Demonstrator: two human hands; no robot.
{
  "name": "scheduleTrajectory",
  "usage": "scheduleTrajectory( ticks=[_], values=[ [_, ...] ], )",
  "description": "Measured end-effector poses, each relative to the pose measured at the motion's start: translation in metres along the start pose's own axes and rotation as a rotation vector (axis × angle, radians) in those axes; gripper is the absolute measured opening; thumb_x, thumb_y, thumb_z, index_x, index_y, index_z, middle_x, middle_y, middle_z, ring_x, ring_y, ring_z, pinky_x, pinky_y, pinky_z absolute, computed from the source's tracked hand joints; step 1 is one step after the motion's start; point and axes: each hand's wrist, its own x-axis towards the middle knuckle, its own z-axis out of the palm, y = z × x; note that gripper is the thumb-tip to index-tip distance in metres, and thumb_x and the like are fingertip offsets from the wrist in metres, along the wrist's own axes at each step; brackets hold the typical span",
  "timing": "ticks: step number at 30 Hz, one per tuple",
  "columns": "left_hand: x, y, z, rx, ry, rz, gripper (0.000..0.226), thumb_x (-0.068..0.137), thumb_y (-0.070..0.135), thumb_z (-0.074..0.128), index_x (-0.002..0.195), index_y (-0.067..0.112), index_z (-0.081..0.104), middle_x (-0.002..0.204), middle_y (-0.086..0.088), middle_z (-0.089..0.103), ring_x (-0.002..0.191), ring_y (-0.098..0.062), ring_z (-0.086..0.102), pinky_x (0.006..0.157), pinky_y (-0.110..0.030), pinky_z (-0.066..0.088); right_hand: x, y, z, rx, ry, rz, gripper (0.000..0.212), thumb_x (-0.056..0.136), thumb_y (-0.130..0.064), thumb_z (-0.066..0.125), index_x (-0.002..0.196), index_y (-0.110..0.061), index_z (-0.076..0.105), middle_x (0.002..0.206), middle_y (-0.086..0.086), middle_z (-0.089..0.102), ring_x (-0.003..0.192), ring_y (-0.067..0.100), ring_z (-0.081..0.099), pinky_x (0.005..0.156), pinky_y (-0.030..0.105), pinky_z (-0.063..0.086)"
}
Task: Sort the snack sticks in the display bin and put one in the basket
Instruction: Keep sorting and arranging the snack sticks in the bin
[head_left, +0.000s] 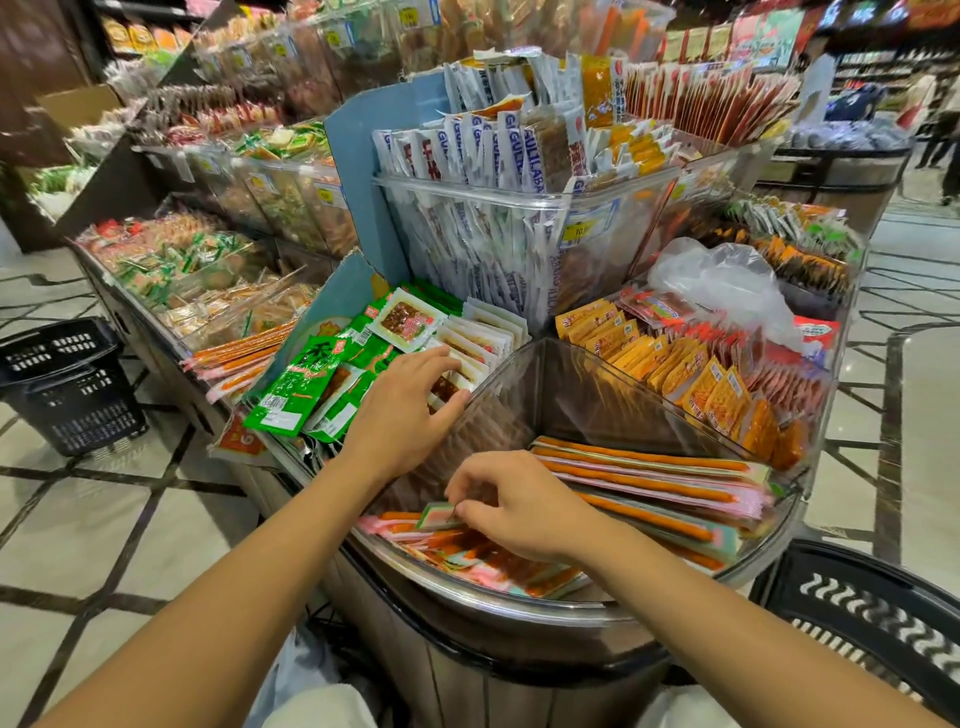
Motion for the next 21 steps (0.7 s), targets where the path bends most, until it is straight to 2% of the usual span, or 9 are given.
scheduleTrajectory(
  ticks=[3,5,8,10,12,14,16,18,21],
  values=[
    [0.000,0.000,0.000,0.000,-0.004,-0.002,0.038,0.097,0.041,0.061,0.129,0.021,0.062,0.147,0.002,0.054,0.135,-0.018,0.046,0.114,-0.042,0.038,-0.007,0.002,-0.009,0.225,0.107,0.085,0.015,0.088,-0.019,0.062,0.084,-0.033,0.060,0.086,-0.002,0.068,0.079,0.017,0.066,0.079,0.049,0.057],
    [0.000,0.000,0.000,-0.004,-0.001,0.000,0.037,0.097,0.041,0.062,0.129,0.022,0.063,0.147,0.002,0.054,0.135,-0.018,0.046,0.114,-0.042,0.038,-0.014,0.003,-0.020,0.324,0.152,0.088,0.017,0.081,-0.017,0.065,0.086,-0.030,0.057,0.089,0.007,0.066,0.080,0.029,0.064,0.077,0.054,0.056],
    [-0.001,0.001,-0.001,0.003,0.005,0.004,0.037,0.097,0.042,0.061,0.128,0.022,0.063,0.147,0.002,0.054,0.135,-0.018,0.046,0.113,-0.040,0.038,-0.026,0.004,-0.037,0.372,0.216,0.079,0.019,0.084,-0.022,0.073,0.095,-0.024,0.058,0.088,0.005,0.066,0.074,0.016,0.059,0.074,0.038,0.052],
    [-0.001,0.002,-0.001,0.011,0.009,0.008,0.037,0.097,0.043,0.061,0.129,0.023,0.063,0.147,0.002,0.054,0.135,-0.017,0.046,0.114,-0.039,0.037,-0.032,0.004,-0.050,0.410,0.301,0.100,0.009,0.090,-0.027,0.065,0.099,-0.025,0.062,0.087,-0.001,0.069,0.081,0.011,0.064,0.079,0.037,0.052],
    [-0.001,0.002,-0.001,0.017,0.007,0.012,0.038,0.098,0.043,0.060,0.130,0.023,0.062,0.147,0.003,0.053,0.136,-0.017,0.045,0.114,-0.039,0.037,-0.036,0.003,-0.066,0.504,0.348,0.126,0.016,0.096,-0.024,0.055,0.106,-0.024,0.067,0.094,-0.003,0.074,0.093,0.008,0.068,0.084,0.031,0.052],
    [-0.001,0.002,-0.001,0.029,0.010,0.021,0.038,0.098,0.043,0.059,0.130,0.023,0.063,0.147,0.003,0.053,0.136,-0.017,0.046,0.114,-0.038,0.037,-0.040,0.001,-0.083,0.521,0.376,0.150,0.021,0.100,-0.023,0.053,0.112,-0.026,0.070,0.102,-0.002,0.073,0.104,0.011,0.066,0.093,0.031,0.051],
    [-0.001,0.001,-0.001,0.066,0.014,0.045,0.037,0.098,0.045,0.057,0.126,0.022,0.065,0.144,0.002,0.056,0.133,-0.018,0.050,0.111,-0.038,0.040,-0.045,-0.003,-0.099,0.535,0.390,0.159,0.023,0.103,-0.015,0.054,0.113,-0.025,0.071,0.111,0.013,0.068,0.107,0.024,0.063,0.097,0.040,0.053],
    [0.001,0.005,-0.006,0.139,0.043,0.121,0.039,0.096,0.048,0.048,0.113,0.021,0.070,0.133,0.001,0.063,0.123,-0.021,0.058,0.102,-0.037,0.045,-0.049,-0.007,-0.111,0.553,0.448,0.144,0.022,0.100,-0.008,0.057,0.113,-0.021,0.070,0.109,0.026,0.066,0.103,0.033,0.063,0.089,0.042,0.054],
    [0.001,0.028,-0.010,0.090,0.117,0.241,0.037,0.093,0.043,0.045,0.104,0.019,0.070,0.120,0.001,0.068,0.111,-0.020,0.062,0.097,-0.034,0.044,-0.052,-0.008,-0.125,0.550,0.550,0.097,0.022,0.096,0.002,0.060,0.114,-0.010,0.063,0.094,0.013,0.075,0.090,0.012,0.072,0.079,0.023,0.055]
  ],
)
